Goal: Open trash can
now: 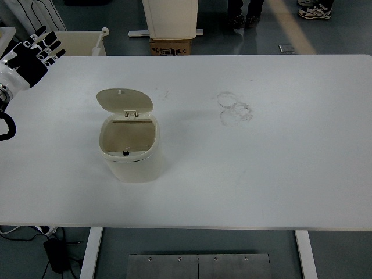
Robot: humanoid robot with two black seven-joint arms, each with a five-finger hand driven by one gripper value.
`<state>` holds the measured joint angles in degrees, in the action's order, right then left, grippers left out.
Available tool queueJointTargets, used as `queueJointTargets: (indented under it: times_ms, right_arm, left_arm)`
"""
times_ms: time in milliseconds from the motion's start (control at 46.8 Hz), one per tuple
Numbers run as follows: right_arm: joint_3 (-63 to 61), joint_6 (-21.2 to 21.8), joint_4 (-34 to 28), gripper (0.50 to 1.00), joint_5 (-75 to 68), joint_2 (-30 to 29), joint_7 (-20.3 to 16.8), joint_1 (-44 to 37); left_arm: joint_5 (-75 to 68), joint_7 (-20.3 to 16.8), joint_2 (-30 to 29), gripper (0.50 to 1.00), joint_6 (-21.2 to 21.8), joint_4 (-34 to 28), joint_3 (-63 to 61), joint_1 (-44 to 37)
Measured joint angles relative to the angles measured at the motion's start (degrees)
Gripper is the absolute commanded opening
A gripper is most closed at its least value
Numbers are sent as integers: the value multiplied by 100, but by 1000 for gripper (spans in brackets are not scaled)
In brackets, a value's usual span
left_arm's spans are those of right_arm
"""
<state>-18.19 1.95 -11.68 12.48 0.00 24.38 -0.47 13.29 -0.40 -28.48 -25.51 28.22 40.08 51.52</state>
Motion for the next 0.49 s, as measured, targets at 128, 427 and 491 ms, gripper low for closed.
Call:
queueJointTargets:
  times_ms: [128, 427, 491]
  right_arm:
    - [-1, -3, 0, 993, 0, 0, 3, 55]
    - [-1, 6, -1, 993, 0, 0, 7, 110]
    - [0, 7, -1, 991, 0, 0, 7, 109]
  left_arm:
    - [58, 0, 5, 1000, 18, -13, 1, -81]
    - [64, 0, -18, 1000, 13, -373, 1, -255]
    - [65, -2, -22, 1000, 9, -384, 1, -255]
